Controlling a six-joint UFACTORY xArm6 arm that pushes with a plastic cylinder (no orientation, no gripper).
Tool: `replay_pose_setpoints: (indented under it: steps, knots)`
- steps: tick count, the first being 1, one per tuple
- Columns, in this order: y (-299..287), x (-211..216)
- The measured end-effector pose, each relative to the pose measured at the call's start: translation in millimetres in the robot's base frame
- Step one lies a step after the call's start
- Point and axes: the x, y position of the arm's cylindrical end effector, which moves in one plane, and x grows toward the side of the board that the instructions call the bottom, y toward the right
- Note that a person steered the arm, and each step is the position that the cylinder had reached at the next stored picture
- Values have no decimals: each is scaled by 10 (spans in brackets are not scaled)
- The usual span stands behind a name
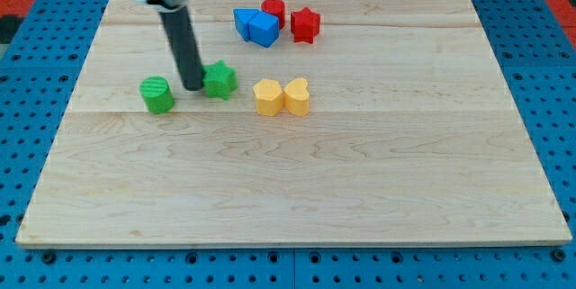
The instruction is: Push the green circle parallel to the left of the yellow hexagon
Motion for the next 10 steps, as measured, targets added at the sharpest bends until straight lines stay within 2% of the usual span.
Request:
replay_pose_setpoints:
  steps: [1,2,3,4,6,7,8,9,10]
  knots:
    - [233,4]
    - [126,-192]
    - [766,-57]
    - [386,-24]
    - [-895,-108]
    - [-1149,239]
    - [-1043,312]
    - [-500,346]
    - [-211,689]
